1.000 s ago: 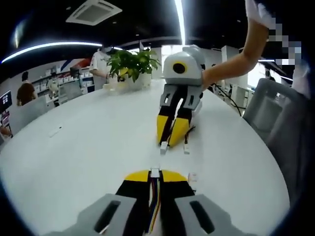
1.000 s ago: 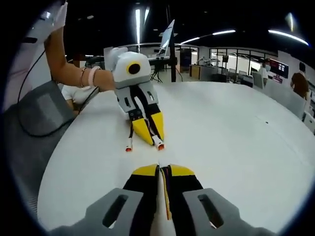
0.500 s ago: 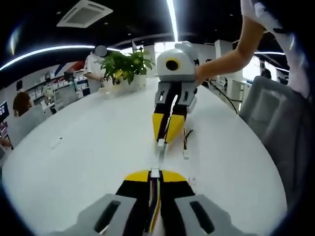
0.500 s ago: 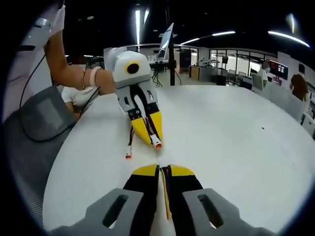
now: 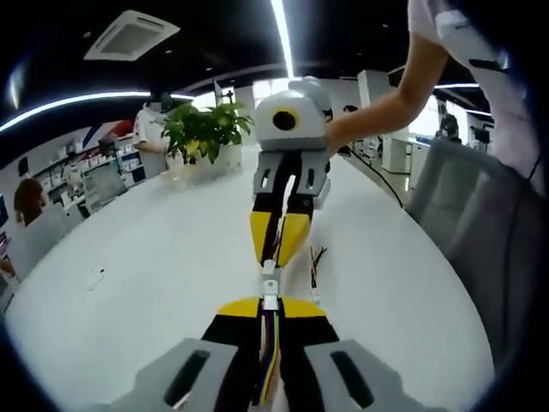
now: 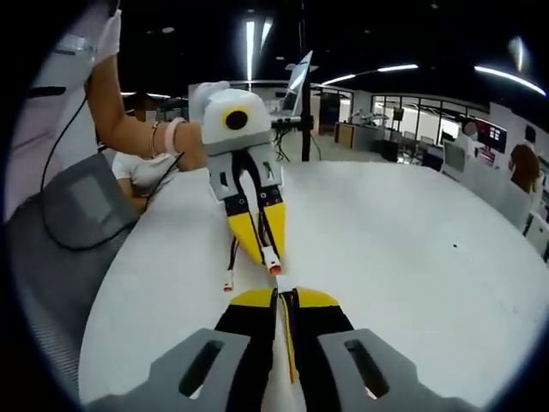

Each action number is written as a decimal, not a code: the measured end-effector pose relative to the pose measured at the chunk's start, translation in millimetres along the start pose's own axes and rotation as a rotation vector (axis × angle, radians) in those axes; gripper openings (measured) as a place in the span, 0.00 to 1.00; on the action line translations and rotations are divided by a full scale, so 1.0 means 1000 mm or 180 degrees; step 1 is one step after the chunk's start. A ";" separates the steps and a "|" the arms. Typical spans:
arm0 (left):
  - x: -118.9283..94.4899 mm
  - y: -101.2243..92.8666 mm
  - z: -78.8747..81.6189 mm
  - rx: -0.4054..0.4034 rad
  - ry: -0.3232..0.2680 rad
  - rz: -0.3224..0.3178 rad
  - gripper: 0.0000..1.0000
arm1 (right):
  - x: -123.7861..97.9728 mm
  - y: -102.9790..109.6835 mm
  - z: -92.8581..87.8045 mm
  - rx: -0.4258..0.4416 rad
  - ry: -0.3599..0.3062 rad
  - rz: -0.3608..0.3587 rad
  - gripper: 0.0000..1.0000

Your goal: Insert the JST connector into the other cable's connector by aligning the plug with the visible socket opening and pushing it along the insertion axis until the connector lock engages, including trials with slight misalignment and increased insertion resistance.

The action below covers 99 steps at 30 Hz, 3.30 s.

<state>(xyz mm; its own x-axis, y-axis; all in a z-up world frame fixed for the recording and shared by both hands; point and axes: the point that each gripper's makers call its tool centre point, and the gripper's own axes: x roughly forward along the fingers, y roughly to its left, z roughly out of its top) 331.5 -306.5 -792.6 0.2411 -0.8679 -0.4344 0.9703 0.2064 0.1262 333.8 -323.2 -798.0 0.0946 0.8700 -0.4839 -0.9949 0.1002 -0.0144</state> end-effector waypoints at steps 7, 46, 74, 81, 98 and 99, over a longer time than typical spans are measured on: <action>0.003 -0.002 0.001 0.0045 0.0030 -0.0042 0.00 | 0.001 0.004 0.001 -0.0017 0.0013 0.0047 0.04; 0.008 -0.009 0.001 0.0188 0.0013 -0.0127 0.00 | 0.006 0.013 0.000 -0.0195 0.0120 0.0105 0.03; 0.014 -0.007 -0.006 0.0381 0.0085 -0.0149 0.00 | 0.013 0.010 -0.005 -0.0092 0.0095 0.0124 0.02; 0.018 -0.001 -0.013 0.0340 0.0124 -0.0131 0.00 | 0.018 0.006 -0.010 -0.0087 0.0082 0.0088 0.03; 0.030 -0.004 -0.029 0.0279 0.0234 -0.0149 0.00 | 0.036 0.010 -0.021 -0.0059 0.0130 0.0115 0.03; 0.030 -0.004 -0.031 0.0258 0.0233 -0.0157 0.00 | 0.036 0.010 -0.022 -0.0033 0.0128 0.0121 0.03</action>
<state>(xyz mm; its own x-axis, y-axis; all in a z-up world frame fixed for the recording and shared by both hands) 335.7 -319.7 -833.7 0.1969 -0.8402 -0.5053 0.9769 0.1246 0.1736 326.6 -301.4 -835.0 0.0555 0.8529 -0.5192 -0.9981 0.0622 -0.0045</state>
